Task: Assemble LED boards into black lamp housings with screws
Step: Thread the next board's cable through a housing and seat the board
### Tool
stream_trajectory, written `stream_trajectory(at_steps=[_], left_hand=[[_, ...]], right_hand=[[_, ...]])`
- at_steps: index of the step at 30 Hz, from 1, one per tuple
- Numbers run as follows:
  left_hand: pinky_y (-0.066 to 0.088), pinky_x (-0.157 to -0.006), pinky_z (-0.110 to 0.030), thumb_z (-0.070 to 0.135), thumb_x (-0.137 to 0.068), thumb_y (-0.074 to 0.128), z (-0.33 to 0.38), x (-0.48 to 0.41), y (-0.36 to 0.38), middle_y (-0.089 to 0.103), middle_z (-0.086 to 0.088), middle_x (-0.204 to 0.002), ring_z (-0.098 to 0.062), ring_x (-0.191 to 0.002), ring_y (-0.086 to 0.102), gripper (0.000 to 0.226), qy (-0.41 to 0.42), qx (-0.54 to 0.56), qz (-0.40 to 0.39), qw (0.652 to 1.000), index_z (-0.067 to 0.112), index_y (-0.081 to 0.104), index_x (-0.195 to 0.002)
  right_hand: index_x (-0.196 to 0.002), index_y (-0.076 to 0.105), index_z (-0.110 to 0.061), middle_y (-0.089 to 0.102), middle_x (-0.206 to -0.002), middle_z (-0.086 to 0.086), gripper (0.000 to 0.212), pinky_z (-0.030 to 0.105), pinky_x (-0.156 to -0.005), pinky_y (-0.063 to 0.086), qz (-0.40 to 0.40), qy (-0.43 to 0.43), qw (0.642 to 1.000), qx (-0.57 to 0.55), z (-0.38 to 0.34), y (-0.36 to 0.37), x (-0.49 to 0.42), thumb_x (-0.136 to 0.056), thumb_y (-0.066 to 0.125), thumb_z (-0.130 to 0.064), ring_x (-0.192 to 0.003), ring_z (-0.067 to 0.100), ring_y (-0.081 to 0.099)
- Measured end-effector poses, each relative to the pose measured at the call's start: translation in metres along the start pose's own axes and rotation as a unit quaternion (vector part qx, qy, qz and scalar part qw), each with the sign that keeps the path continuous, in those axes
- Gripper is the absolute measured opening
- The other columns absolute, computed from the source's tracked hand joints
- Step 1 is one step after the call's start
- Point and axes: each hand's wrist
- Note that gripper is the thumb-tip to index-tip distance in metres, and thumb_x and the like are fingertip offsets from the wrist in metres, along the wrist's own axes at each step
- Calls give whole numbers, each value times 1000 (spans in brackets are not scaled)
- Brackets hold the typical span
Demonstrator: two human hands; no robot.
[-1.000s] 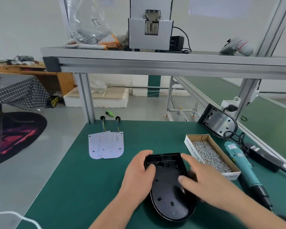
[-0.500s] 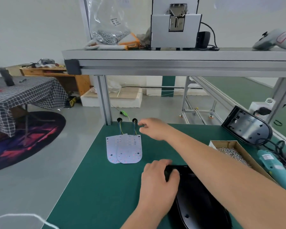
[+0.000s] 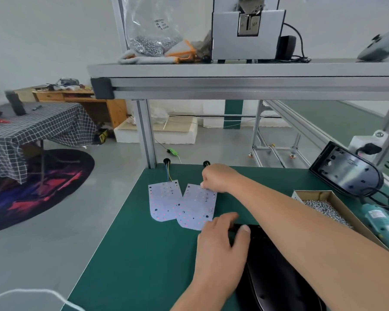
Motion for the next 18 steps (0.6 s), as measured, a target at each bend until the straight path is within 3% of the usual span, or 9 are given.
stream_trajectory(at_steps=[2, 4, 7, 10, 12, 15, 18], left_hand=[[48, -104, -35, 53, -96, 57, -3, 0, 0, 61, 25, -113, -3, -116, 55, 29, -6, 33, 47, 998, 44, 62, -124], [43, -109, -35, 43, -101, 61, -7, -2, -2, 55, 30, -121, 4, -123, 44, 23, 5, -3, 120, 993, 42, 61, -124], [28, -122, -39, 38, -101, 62, -10, -10, -14, 37, 17, -156, -5, -144, 23, 43, -15, -62, 211, 975, 32, 55, -143], [17, -127, -42, 47, -100, 63, -9, -14, -23, 24, 6, -170, -10, -154, 12, 73, -47, -92, 201, 974, 23, 34, -162], [22, -126, -44, 54, -97, 63, -9, -13, -22, 38, 15, -158, -7, -147, 22, 82, -34, -90, 173, 980, 24, 27, -165], [41, -108, -35, 57, -95, 68, -7, -11, -18, 48, 32, -134, 4, -124, 47, 79, -38, -8, 113, 993, 36, 32, -162], [53, -84, -33, 46, -96, 73, -7, -10, -16, 71, 29, -113, 7, -99, 66, 34, -25, 59, 111, 992, 50, 57, -126]], right_hand=[[-61, 43, -11, 38, -58, 7, 39, 34, -60, 29, 5, 32, 998, -56, 12, -2, 14, -94, 63, -20, -55, 25, 37], [-67, 57, -4, 56, -63, 16, 29, 34, -61, 40, 26, 57, 986, -153, 25, -6, 33, -90, 66, -21, -52, 26, 51], [-80, 69, -6, 76, -80, 13, 21, 34, -64, 51, 90, 42, 950, -296, 42, -10, 70, -90, 75, -24, -54, 17, 61], [-73, 71, -19, 74, -72, -3, 21, 26, -61, 48, 148, 0, 919, -365, 49, -11, 112, -91, 79, -27, -59, 9, 57], [-73, 74, -24, 71, -69, -6, 21, 17, -60, 45, 189, -19, 882, -432, 49, -11, 139, -92, 81, -24, -60, 5, 54], [-80, 81, -21, 76, -78, 1, 13, 25, -73, 54, 225, -45, 820, -525, 44, -13, 171, -90, 83, -15, -72, 9, 63], [-90, 83, -24, 80, -94, 10, 5, 30, -80, 60, 232, -69, 794, -558, 38, -14, 189, -88, 78, -25, -82, 16, 71]])
Point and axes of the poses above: each hand's wrist, its own x-axis away from the middle knuckle, its own y-axis out of the palm, z = x × y
